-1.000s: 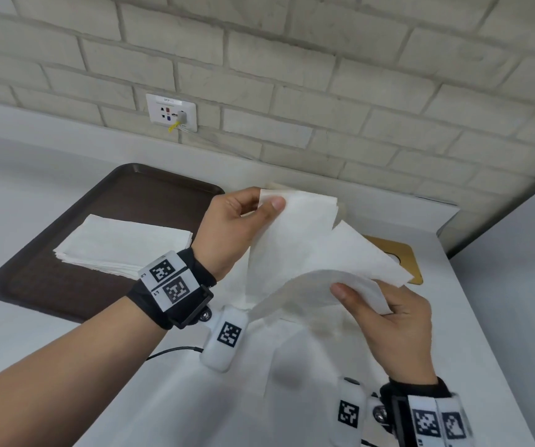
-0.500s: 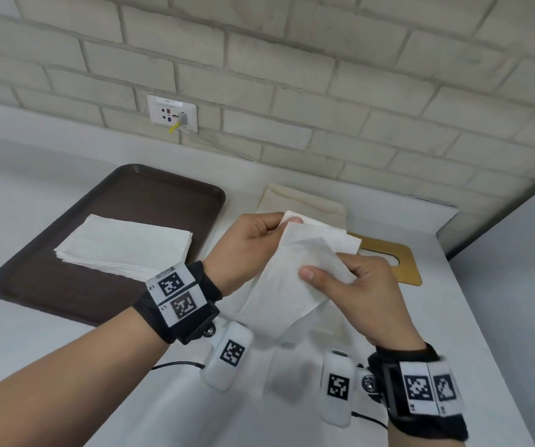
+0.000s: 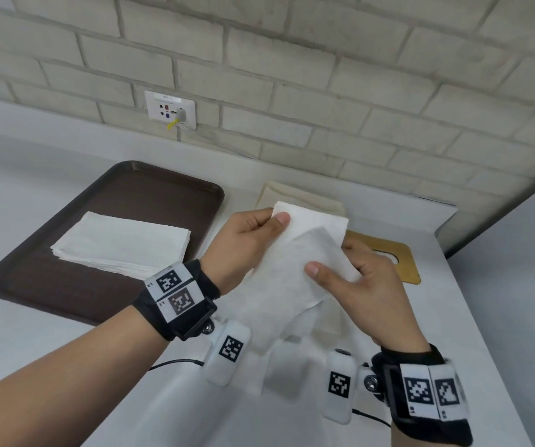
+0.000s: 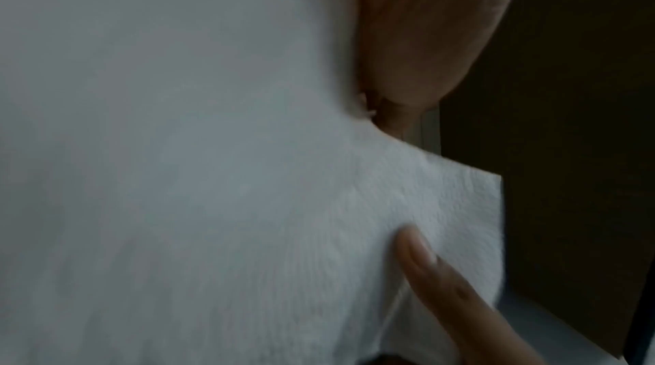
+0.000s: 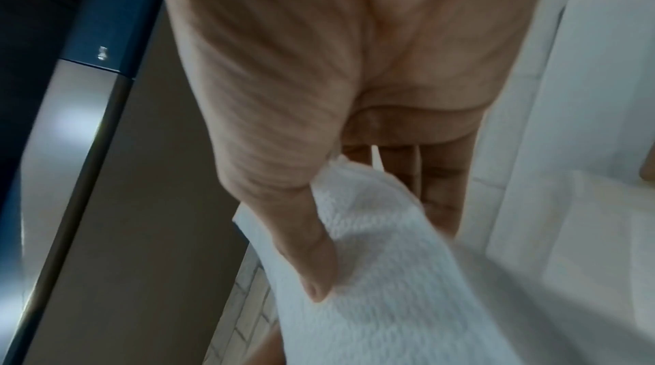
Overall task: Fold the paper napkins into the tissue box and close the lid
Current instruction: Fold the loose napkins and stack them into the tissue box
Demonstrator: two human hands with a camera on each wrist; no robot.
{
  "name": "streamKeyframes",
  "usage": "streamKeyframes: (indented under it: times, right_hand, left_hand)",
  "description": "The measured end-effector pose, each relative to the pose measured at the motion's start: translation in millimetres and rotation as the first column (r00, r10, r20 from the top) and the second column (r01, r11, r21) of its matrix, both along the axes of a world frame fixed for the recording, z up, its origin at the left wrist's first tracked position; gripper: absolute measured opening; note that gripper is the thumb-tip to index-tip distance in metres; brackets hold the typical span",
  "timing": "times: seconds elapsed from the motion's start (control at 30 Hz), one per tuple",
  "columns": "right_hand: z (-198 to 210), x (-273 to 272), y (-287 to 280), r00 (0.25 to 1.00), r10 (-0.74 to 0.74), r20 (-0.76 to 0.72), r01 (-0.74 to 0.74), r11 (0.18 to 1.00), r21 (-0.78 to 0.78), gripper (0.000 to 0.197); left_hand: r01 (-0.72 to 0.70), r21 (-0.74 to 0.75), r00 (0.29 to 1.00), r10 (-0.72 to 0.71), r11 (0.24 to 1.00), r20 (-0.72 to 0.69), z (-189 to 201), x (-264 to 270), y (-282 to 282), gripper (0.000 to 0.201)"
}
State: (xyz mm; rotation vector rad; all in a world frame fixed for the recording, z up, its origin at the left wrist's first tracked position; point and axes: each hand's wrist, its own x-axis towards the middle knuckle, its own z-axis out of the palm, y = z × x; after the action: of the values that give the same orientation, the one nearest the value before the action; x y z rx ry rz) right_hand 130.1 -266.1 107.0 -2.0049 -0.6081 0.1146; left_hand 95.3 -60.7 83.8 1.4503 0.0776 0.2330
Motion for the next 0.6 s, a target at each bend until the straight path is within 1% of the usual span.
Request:
streamKeyframes:
  times: [0.07, 0.13, 0.2, 0.27, 0.33, 0.4, 0.43, 0.5, 0.6]
  right_hand:
    - [8, -2, -10, 0.996, 0.001, 0.086, 0.001, 1.000, -0.028, 0.015]
    - [21, -6, -22, 0.994, 0.033, 0.101, -0.030, 0.999, -0.026, 0.025]
    - [32, -8, -30, 0.996, 0.065, 0.058, -0.064, 0.998, -0.021, 0.030]
    - [34, -2, -29, 0.997, 0.075, -0.022, -0.075, 0.997, 0.011, 0.041]
    - [25, 7, -18, 0.993, 0.032, -0.112, -0.025, 0.998, 0.065, 0.047]
    - [13, 15, -3, 0.983, -0.027, -0.182, 0.051, 0.991, 0.128, 0.043]
    - [6, 17, 3, 0.977, -0.053, -0.206, 0.088, 0.983, 0.163, 0.040]
    - [-6, 20, 14, 0.967, -0.104, -0.233, 0.155, 0.965, 0.214, 0.035]
    - [-18, 17, 25, 0.944, -0.163, -0.286, 0.235, 0.942, 0.240, 0.039]
  left_hand:
    - [-0.059, 0.037, 0.998, 0.057, 0.998, 0.041, 0, 4, 4, 0.051]
    - [-0.080, 0.145, 0.995, 0.071, 0.986, 0.066, 1, 7, 10, 0.054]
    - [-0.071, 0.222, 0.996, 0.057, 0.973, 0.067, 1, 9, 13, 0.045]
    - [-0.050, 0.251, 0.998, 0.036, 0.967, 0.060, 2, 9, 10, 0.040]
    - [-0.003, 0.237, 0.999, -0.009, 0.972, 0.051, 1, 9, 6, 0.035]
    - [0.031, 0.189, 0.999, -0.037, 0.981, 0.026, -3, 9, 2, 0.032]
    - [0.041, 0.151, 0.999, -0.043, 0.988, 0.010, -5, 9, 1, 0.034]
    - [0.064, 0.077, 0.998, -0.063, 0.995, -0.022, -7, 7, -1, 0.042]
    - [0.110, -0.015, 0.987, -0.111, 0.994, -0.113, -8, 2, -2, 0.059]
